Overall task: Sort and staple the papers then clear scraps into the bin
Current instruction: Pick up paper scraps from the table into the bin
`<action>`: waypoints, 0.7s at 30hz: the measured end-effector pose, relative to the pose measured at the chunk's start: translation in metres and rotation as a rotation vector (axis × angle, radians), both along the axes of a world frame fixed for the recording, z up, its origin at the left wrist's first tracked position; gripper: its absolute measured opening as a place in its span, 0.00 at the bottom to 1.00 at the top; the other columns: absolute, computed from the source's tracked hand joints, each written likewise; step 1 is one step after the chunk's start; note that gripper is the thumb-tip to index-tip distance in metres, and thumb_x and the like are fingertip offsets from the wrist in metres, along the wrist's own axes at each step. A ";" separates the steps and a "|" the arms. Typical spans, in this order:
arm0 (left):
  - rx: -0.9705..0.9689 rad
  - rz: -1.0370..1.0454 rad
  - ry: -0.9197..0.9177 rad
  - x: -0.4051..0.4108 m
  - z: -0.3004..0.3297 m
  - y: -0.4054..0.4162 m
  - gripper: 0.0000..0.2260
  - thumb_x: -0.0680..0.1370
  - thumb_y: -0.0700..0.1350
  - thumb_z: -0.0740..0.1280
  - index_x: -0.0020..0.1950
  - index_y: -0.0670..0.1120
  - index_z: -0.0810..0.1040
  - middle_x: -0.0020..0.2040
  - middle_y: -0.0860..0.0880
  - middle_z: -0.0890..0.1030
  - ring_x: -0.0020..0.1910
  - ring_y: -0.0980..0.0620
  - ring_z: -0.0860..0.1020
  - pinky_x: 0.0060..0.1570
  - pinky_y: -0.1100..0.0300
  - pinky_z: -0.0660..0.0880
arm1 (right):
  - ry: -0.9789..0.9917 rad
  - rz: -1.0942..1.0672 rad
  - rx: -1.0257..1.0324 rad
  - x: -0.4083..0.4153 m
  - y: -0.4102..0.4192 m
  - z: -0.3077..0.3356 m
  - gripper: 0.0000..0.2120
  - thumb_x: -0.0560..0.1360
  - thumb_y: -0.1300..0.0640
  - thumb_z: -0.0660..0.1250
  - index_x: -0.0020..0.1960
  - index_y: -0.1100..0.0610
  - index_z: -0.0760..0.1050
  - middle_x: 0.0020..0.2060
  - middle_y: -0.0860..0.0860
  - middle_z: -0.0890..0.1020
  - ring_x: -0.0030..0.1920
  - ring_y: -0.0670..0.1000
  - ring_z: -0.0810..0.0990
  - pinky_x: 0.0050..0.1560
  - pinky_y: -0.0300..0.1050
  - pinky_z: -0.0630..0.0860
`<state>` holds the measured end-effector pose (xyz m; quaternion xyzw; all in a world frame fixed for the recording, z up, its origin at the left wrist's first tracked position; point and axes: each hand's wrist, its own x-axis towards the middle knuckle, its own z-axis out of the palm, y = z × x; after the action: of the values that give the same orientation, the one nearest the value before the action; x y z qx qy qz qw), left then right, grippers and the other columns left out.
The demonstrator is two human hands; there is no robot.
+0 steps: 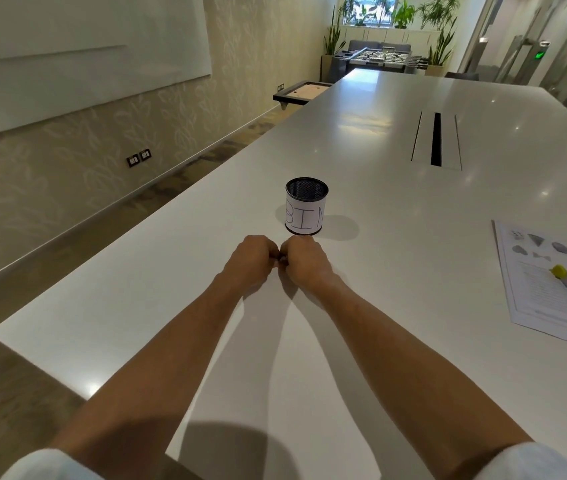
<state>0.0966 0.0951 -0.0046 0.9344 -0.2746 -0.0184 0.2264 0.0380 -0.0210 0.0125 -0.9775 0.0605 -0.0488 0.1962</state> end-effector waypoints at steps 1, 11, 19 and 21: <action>0.001 0.001 -0.018 -0.001 -0.001 0.000 0.07 0.76 0.38 0.66 0.48 0.42 0.84 0.45 0.43 0.82 0.44 0.44 0.80 0.48 0.50 0.77 | -0.010 -0.008 -0.011 0.000 0.001 -0.001 0.07 0.75 0.65 0.62 0.44 0.62 0.79 0.38 0.56 0.76 0.39 0.56 0.73 0.39 0.45 0.68; 0.039 -0.016 -0.185 -0.015 -0.014 -0.007 0.07 0.75 0.32 0.58 0.46 0.39 0.75 0.45 0.41 0.75 0.43 0.45 0.74 0.41 0.53 0.71 | -0.100 0.023 -0.112 -0.002 0.002 -0.020 0.04 0.78 0.60 0.60 0.46 0.59 0.72 0.46 0.57 0.78 0.41 0.53 0.69 0.38 0.46 0.63; -0.217 0.124 0.085 -0.008 -0.006 -0.018 0.10 0.72 0.29 0.61 0.45 0.42 0.76 0.44 0.47 0.78 0.41 0.50 0.75 0.38 0.62 0.68 | -0.021 -0.136 0.245 0.005 -0.011 -0.012 0.05 0.75 0.62 0.66 0.50 0.61 0.75 0.48 0.57 0.81 0.49 0.57 0.79 0.45 0.49 0.74; -0.340 0.182 0.198 -0.003 0.000 -0.021 0.10 0.74 0.32 0.61 0.42 0.45 0.77 0.41 0.50 0.78 0.36 0.54 0.75 0.34 0.64 0.69 | -0.048 -0.178 0.421 0.007 -0.019 -0.006 0.02 0.76 0.60 0.65 0.45 0.59 0.76 0.46 0.56 0.81 0.46 0.55 0.79 0.44 0.48 0.76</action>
<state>0.0940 0.0740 -0.0044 0.8973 -0.1646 -0.0428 0.4073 0.0453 -0.0397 0.0069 -0.9043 0.1508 -0.0755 0.3923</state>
